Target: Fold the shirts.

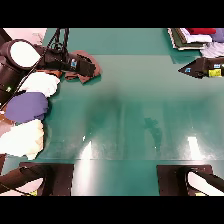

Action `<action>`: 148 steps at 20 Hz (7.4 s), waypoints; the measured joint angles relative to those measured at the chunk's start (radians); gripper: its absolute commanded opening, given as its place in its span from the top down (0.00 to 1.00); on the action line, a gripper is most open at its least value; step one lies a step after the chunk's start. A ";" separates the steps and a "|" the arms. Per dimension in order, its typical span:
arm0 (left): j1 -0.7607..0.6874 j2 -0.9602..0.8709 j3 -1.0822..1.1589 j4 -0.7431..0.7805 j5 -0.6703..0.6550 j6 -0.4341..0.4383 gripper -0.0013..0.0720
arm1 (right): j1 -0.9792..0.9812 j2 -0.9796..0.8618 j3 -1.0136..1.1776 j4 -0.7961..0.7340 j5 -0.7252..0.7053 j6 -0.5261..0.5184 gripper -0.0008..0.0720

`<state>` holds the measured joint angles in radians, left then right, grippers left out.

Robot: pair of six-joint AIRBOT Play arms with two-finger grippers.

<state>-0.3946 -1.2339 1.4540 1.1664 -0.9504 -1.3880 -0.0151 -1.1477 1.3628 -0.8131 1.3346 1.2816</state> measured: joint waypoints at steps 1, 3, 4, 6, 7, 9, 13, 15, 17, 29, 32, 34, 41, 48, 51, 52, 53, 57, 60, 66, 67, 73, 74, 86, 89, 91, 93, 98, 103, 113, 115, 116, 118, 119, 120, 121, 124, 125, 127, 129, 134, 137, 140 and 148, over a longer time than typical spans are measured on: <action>0.000 0.000 0.000 0.000 0.000 0.000 0.95 | 0.000 0.000 0.000 0.000 0.000 0.000 0.97; 0.000 0.000 0.000 0.000 0.000 0.000 0.95 | 0.000 0.000 0.000 0.000 0.000 0.000 0.97; 0.000 0.000 0.000 0.000 0.000 0.000 0.95 | 0.000 0.000 0.000 0.000 0.000 0.000 0.97; 0.000 0.000 0.000 0.000 0.000 0.000 0.95 | 0.000 0.000 0.000 0.000 0.000 0.000 0.97; 0.000 0.000 0.000 0.000 0.000 0.000 0.95 | 0.000 0.000 0.000 0.000 0.000 0.000 0.97; 0.000 0.000 0.000 0.000 0.000 0.000 0.95 | 0.000 0.000 0.000 0.000 0.000 0.000 0.97; 0.000 0.000 0.000 0.000 0.000 0.000 0.95 | 0.000 0.000 0.000 0.000 0.000 0.000 0.97; 0.000 0.000 0.000 0.000 0.003 0.000 0.95 | 0.000 0.000 0.000 0.000 0.000 0.000 0.97; 0.000 0.000 0.000 -0.002 0.024 0.000 0.95 | 0.000 0.000 0.000 0.000 -0.005 0.000 0.97; 0.171 -0.208 0.000 0.143 0.152 -0.185 0.15 | 0.000 0.000 0.000 0.001 -0.029 0.000 0.97; 0.288 -0.339 0.000 0.023 0.196 -0.218 0.15 | 0.000 0.000 0.000 0.001 -0.030 0.000 0.97; 0.333 -0.414 0.000 -0.068 0.237 -0.202 0.15 | 0.000 0.000 0.000 0.001 -0.030 0.000 0.97; 0.365 -0.562 0.002 -0.287 0.419 -0.098 0.15 | 0.000 0.000 0.000 0.001 -0.034 0.000 0.97; 0.320 -0.585 0.044 -0.357 0.494 -0.010 0.95 | 0.002 0.000 0.000 0.001 -0.034 0.000 0.97; 0.311 -0.532 0.126 -0.354 0.432 0.002 0.95 | -0.002 0.016 0.002 0.006 -0.034 0.000 0.97; 0.308 -0.497 0.153 -0.346 0.412 0.006 0.95 | -0.006 0.029 0.005 0.006 -0.034 0.000 0.97; 0.308 -0.455 0.179 -0.339 0.396 0.016 0.95 | -0.013 0.042 0.011 0.006 -0.038 0.000 0.97; 0.286 -0.230 0.248 -0.318 0.272 0.092 0.95 | -0.064 0.088 0.107 0.006 -0.047 0.000 0.97; 0.220 -0.105 0.264 -0.270 0.132 0.123 0.95 | -0.103 0.101 0.213 0.007 -0.047 0.000 0.97; -0.040 -0.041 0.160 -0.190 -0.096 0.136 0.95 | -0.126 0.109 0.348 0.009 -0.002 0.008 0.97; -0.091 -0.046 0.121 -0.185 -0.098 0.137 0.95 | -0.128 0.109 0.356 0.009 0.012 0.012 0.97; -0.273 -0.107 -0.038 -0.164 -0.061 0.139 0.25 | -0.130 0.109 0.373 0.008 0.069 0.026 0.97; -0.267 -0.110 -0.041 -0.153 -0.059 0.138 0.24 | -0.130 0.109 0.374 0.008 0.075 0.028 0.97; 0.129 -0.097 -0.390 -0.222 -0.055 0.087 0.24 | -0.130 0.109 0.292 0.008 0.103 0.043 0.97; 0.132 -0.131 -0.487 -0.326 0.042 0.146 0.24 | -0.130 0.109 0.225 0.008 0.103 0.045 0.97; 0.112 -0.163 -0.514 -0.383 0.095 0.184 0.25 | -0.130 0.109 0.178 0.008 0.101 0.047 0.97; 0.089 -0.188 -0.528 -0.417 0.140 0.206 0.72 | -0.130 0.109 0.129 0.007 0.095 0.048 0.97; 0.103 -0.210 -0.481 -0.448 0.146 0.228 0.95 | -0.123 0.109 -0.040 -0.002 0.087 0.048 0.97; 0.201 -0.194 -0.322 -0.433 0.039 0.235 0.95 | -0.026 0.104 -0.337 -0.046 0.018 0.048 0.35; 0.243 -0.173 -0.233 -0.361 -0.023 0.236 0.95 | 0.252 -0.190 -0.575 0.007 -0.272 0.039 0.41; 0.244 -0.172 -0.232 -0.355 -0.024 0.237 0.95 | 0.287 -0.247 -0.535 0.023 -0.285 0.035 0.71; 0.245 -0.172 -0.231 -0.354 -0.024 0.237 0.95 | 0.301 -0.276 -0.511 0.018 -0.296 0.035 0.98; 0.245 -0.169 -0.229 -0.351 -0.028 0.236 0.95 | 0.320 -0.317 -0.462 0.006 -0.311 0.034 0.97; 0.246 -0.165 -0.225 -0.346 -0.029 0.237 0.95 | 0.327 -0.329 -0.434 -0.008 -0.311 0.034 0.97; 0.252 -0.154 -0.214 -0.337 -0.029 0.237 0.95 | 0.327 -0.333 -0.405 -0.026 -0.311 0.035 0.97; 0.261 -0.140 -0.198 -0.326 -0.027 0.237 0.95 | 0.325 -0.328 -0.371 -0.045 -0.309 0.039 0.97; 0.310 -0.065 -0.110 -0.302 -0.022 0.237 0.95 | 0.289 -0.261 -0.251 -0.109 -0.279 0.061 0.97; 0.328 -0.035 -0.074 -0.299 -0.022 0.238 0.95 | 0.271 -0.227 -0.204 -0.125 -0.270 0.067 0.97; 0.358 0.033 0.007 -0.292 -0.023 0.250 0.95 | 0.235 -0.156 -0.109 -0.150 -0.251 0.076 0.97; 0.372 0.098 0.082 -0.291 -0.023 0.267 0.95 | 0.207 -0.090 -0.020 -0.164 -0.243 0.080 0.97; 0.386 0.230 0.243 -0.289 -0.038 0.289 0.95 | 0.182 0.055 0.198 -0.195 -0.200 0.086 0.97; 0.388 0.290 0.341 -0.289 -0.049 0.294 0.95 | 0.177 0.112 0.326 -0.211 -0.166 0.087 0.97; 0.388 0.332 0.449 -0.291 -0.064 0.295 0.95 | 0.176 0.149 0.449 -0.262 -0.121 0.088 0.97; 0.388 0.357 0.597 -0.245 -0.121 0.286 0.95 | 0.176 0.132 0.702 -0.393 0.028 0.130 0.97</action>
<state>-0.0067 -0.8768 2.0514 0.9218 -1.0718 -1.1015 0.1608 -1.0153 2.0651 -1.2057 1.3628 1.4117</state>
